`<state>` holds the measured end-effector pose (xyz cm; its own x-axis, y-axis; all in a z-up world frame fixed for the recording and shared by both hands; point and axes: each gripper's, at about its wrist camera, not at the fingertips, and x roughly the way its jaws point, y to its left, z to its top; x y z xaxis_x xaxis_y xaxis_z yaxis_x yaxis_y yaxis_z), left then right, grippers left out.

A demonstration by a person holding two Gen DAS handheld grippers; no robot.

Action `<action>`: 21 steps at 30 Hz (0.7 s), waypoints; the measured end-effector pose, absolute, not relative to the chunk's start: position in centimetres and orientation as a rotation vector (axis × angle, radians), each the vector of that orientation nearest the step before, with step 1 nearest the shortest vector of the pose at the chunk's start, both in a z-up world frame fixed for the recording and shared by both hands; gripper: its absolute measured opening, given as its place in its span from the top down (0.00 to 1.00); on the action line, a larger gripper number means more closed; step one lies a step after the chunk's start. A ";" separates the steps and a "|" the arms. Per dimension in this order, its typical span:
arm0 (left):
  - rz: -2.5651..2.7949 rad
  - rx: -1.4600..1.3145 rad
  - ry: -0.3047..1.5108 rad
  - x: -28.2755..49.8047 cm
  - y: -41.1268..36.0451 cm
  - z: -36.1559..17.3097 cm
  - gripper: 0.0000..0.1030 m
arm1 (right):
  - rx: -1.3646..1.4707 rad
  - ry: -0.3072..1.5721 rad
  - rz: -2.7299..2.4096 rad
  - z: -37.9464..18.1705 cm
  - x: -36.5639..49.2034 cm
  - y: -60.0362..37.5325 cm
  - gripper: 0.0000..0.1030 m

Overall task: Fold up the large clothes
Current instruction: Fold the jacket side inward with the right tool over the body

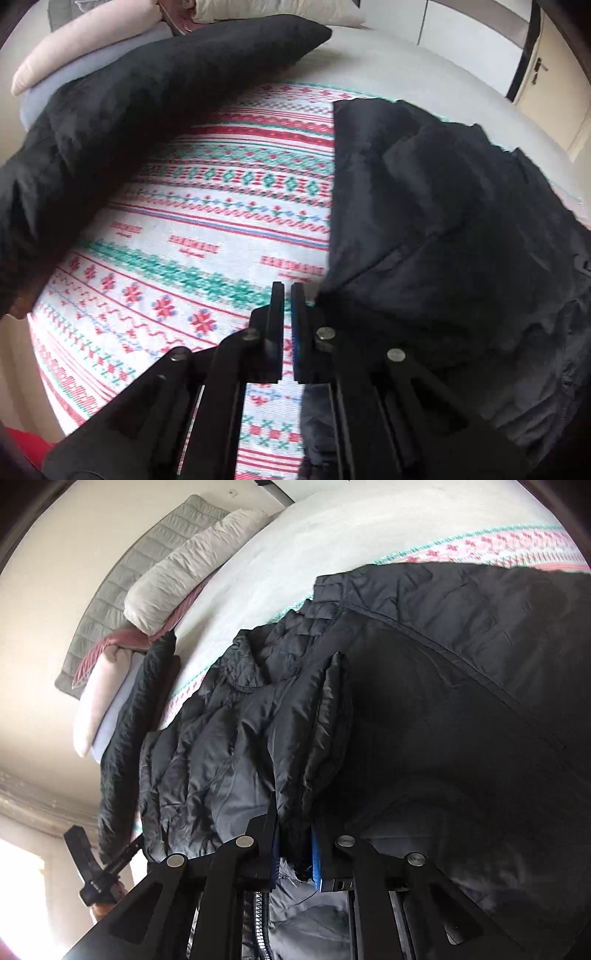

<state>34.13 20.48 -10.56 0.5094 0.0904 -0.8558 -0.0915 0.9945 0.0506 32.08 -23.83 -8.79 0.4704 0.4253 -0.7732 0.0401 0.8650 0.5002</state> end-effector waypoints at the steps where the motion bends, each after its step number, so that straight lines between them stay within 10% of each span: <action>1: 0.129 0.013 1.033 34.2 20.6 -11.1 0.96 | 0.398 1.057 0.217 -8.4 31.8 -23.0 0.89; 3: 0.115 -0.019 1.012 33.6 21.0 -11.3 0.94 | 0.241 1.073 0.152 -8.9 31.3 -21.8 0.88; 7: 0.062 -0.177 1.011 32.5 22.2 -10.3 0.53 | 0.185 1.085 0.138 -10.0 30.9 -21.5 0.81; 12: 0.077 -0.254 0.991 30.8 22.4 -7.8 0.30 | 0.227 1.103 0.129 -8.1 29.3 -22.5 0.44; 21: 0.115 -0.253 0.923 26.7 17.5 -2.5 0.20 | 0.249 1.088 0.038 -3.3 22.9 -27.4 0.26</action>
<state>26.67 17.51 -2.47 0.6003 -0.0099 -0.7997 -0.2062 0.9642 -0.1667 22.90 -27.45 -3.33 0.4662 0.1526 -0.8714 0.0912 0.9715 0.2190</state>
